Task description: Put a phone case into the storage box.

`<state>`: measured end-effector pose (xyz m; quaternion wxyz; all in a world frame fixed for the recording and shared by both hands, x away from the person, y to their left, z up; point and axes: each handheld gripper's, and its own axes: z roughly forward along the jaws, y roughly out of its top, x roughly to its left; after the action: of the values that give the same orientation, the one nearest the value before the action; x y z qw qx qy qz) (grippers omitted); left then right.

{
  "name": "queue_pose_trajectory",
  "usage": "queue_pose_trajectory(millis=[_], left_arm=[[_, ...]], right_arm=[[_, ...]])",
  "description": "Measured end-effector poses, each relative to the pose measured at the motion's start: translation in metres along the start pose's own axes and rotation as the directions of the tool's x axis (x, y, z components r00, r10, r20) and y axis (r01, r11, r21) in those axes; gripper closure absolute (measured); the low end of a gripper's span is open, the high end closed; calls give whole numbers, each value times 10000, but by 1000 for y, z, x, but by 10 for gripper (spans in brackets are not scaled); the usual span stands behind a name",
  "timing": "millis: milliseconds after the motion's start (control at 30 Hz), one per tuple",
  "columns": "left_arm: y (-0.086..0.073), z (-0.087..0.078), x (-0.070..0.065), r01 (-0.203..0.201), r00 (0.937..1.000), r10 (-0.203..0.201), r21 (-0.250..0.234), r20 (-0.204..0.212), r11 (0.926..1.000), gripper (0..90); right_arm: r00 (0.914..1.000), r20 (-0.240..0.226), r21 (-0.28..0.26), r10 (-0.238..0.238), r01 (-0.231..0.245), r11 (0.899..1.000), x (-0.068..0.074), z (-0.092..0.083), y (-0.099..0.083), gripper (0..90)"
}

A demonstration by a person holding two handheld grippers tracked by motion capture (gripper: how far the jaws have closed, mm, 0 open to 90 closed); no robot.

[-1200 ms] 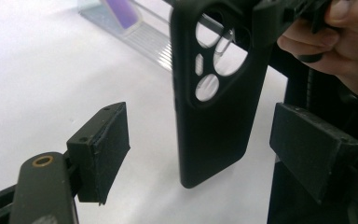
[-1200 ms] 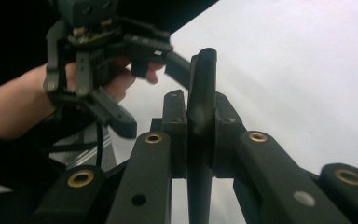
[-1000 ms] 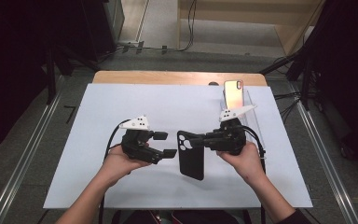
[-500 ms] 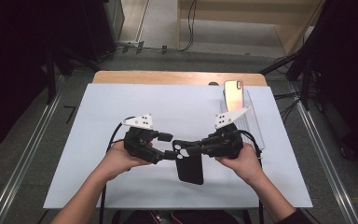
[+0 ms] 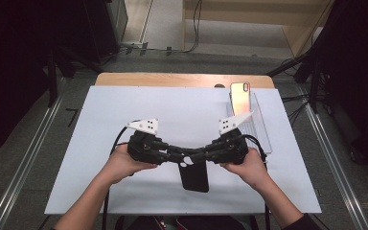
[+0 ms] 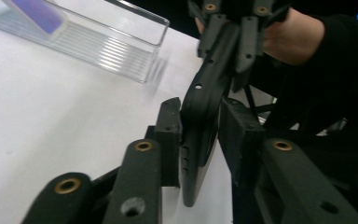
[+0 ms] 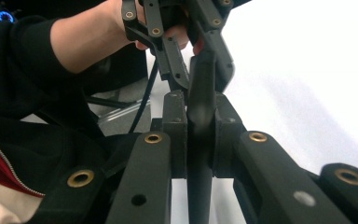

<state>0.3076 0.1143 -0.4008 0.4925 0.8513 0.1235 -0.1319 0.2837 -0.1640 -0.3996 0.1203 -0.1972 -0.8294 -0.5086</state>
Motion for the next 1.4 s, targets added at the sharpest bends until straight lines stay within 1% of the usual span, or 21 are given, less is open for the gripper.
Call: queue_pose_trajectory(millis=[33, 167, 367, 467, 567, 600, 633, 667, 700, 833, 867, 900, 967, 1000, 1067, 1100, 1167, 1233, 1267, 1333, 1400], left_arm=[[0, -1, -1, -93, 10000, 93, -22, 17, 10000, 742], [0, -3, -2, -347, 9994, 348, -96, 84, 9994, 762], [1, -3, -2, -232, 9995, 232, -5, 192, 9997, 770], [1, -5, -1, -60, 9999, 59, 29, 84, 10000, 771], [0, -8, -1, -136, 9999, 136, -77, -9, 9999, 771], [1, -9, -1, -112, 9999, 111, -122, -62, 9999, 771], [1, -11, -1, -56, 10000, 55, -93, -73, 9999, 771], [1, -12, -1, -26, 9999, 24, -132, -160, 9999, 771], [2, -13, -1, 107, 9997, -109, -124, -195, 9999, 771], [3, -18, 0, 418, 9978, -428, -207, -511, 9989, 770], [4, -19, 0, 621, 9967, -633, -254, -511, 9977, 770], [4, -20, 0, 659, 9956, -677, -287, -650, 9974, 770], [4, -23, 0, 859, 9930, -887, -383, -782, 9956, 770], [5, -24, 0, 878, 9917, -909, -380, -905, 9954, 770], [5, -25, 0, 1024, 9882, -1062, -393, -1107, 9940, 769], [5, -26, 1, 1160, 9861, -1199, -399, -1153, 9924, 769], [6, -27, 1, 1261, 9822, -1308, -430, -1348, 9911, 769], [7, -27, 0, 1406, 9768, -1459, -444, -1569, 9891, 769], [7, -27, 0, 1451, 9747, -1509, -464, -1652, 9883, 769], [9, -27, 0, 1631, 9671, -1699, -510, -1891, 9853, 769], [10, -26, -1, 1875, 9574, -1960, -597, -2120, 9805, 769]], right_arm=[[10000, -41, -70, 58, -58, 10000, -1, 0, -1, 773], [9999, -147, -161, -11, 9, 9999, -2, -1, -1, 766], [9995, -238, -142, 221, -224, 9996, -4, -1, -1, 734], [9991, -171, -143, 380, -383, 9992, -5, 0, -1, 638], [9981, 61, -214, 607, -606, 9979, -4, -1, 0, 512], [9977, 83, -249, 673, -671, 9974, -4, -2, 0, 508], [9975, 20, -287, 709, -708, 9971, -4, -3, 0, 471], [9979, 102, -331, 646, -642, 9974, -4, -4, 0, 454], [9979, 167, -333, 621, -616, 9975, -3, -6, 0, 447], [9958, 417, -564, 815, -791, 9953, -2, -9, -1, 327], [9945, 536, -637, 903, -869, 9942, -2, -9, -2, 301], [9933, 656, -713, 956, -909, 9933, -2, -9, -3, 293], [9926, 948, -795, 754, -680, 9945, -1, -9, -4, 252], [9921, 1028, -840, 720, -635, 9944, 0, -10, -5, 216], [9937, 914, -1133, 654, -548, 9921, 0, -10, -6, 168], [9927, 1034, -1305, 620, -483, 9903, 0, -10, -7, 145], [9889, 1282, -1440, 748, -560, 9880, -1, -10, -7, 83], [9850, 1501, -1526, 855, -624, 9863, -1, -10, -8, 63], [9837, 1551, -1484, 911, -679, 9866, -2, -9, -8, 0], [9779, 1803, -1325, 1058, -825, 9877, -2, -7, -8, 0], [9777, 1715, -1225, 1209, -1006, 9874, -3, -4, -9, 0]])
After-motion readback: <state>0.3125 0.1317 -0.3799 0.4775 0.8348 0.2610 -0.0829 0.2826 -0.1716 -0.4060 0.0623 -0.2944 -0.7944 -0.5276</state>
